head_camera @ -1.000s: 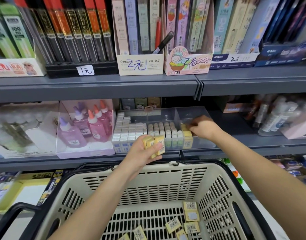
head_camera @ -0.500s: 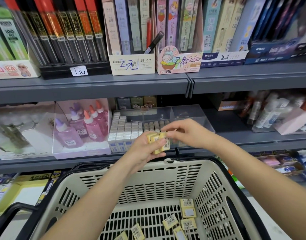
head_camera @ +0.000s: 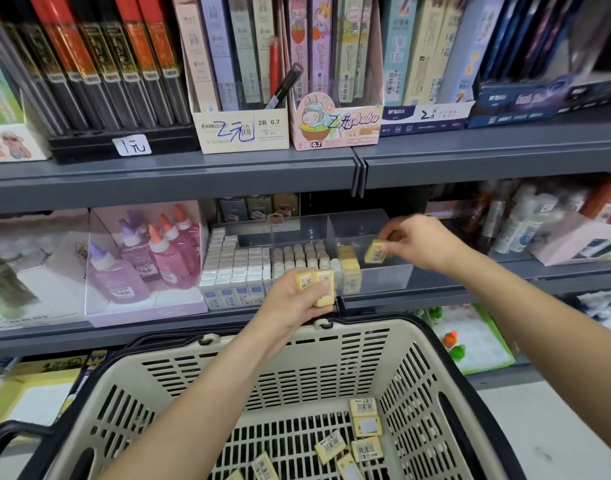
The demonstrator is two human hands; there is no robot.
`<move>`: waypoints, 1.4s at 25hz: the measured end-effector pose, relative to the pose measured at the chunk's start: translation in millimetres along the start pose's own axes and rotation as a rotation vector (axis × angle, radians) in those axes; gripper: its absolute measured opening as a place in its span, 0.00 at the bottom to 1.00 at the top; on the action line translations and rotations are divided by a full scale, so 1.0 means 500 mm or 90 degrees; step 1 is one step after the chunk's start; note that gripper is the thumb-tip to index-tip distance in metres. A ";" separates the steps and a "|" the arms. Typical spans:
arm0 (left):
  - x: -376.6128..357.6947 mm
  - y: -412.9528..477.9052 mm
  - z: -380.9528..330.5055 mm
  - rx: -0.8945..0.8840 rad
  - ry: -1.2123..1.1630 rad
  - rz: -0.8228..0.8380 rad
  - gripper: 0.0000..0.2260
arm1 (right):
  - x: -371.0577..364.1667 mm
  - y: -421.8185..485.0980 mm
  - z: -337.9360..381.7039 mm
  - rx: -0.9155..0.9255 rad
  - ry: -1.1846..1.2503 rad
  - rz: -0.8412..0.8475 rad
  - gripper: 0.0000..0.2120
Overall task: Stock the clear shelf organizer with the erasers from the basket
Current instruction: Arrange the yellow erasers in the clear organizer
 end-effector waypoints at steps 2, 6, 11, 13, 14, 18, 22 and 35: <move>0.009 -0.001 -0.002 -0.011 0.014 -0.016 0.08 | -0.028 0.013 0.006 0.013 -0.016 0.094 0.06; 0.027 0.002 -0.009 -0.014 0.019 -0.058 0.09 | -0.058 0.023 0.010 0.042 -0.057 0.236 0.11; 0.014 0.002 -0.012 -0.027 0.051 -0.064 0.06 | -0.066 0.022 0.015 0.052 -0.104 0.266 0.14; 0.009 0.003 -0.012 -0.026 0.052 -0.060 0.06 | -0.054 0.012 0.028 0.077 -0.122 0.151 0.14; 0.007 0.003 -0.013 -0.028 0.051 -0.060 0.06 | -0.045 0.002 0.040 0.100 -0.089 0.060 0.13; -0.010 0.008 -0.019 -0.027 0.056 -0.038 0.06 | -0.049 -0.051 0.097 0.165 0.240 0.076 0.06; -0.027 0.013 -0.013 -0.014 0.027 -0.064 0.04 | -0.038 -0.053 0.074 0.129 0.279 0.088 0.06; 0.018 0.003 -0.022 -0.110 0.186 -0.117 0.11 | -0.082 0.042 -0.008 0.040 -0.069 0.173 0.11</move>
Point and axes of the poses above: each hand's wrist, its own y-axis towards the middle knuckle, its own x-axis out of the back of the hand, z = x × y, the point moved 3 cm from there along y, towards the middle knuckle, and after that the axes turned 1 degree about y, right-handed, at the moved point
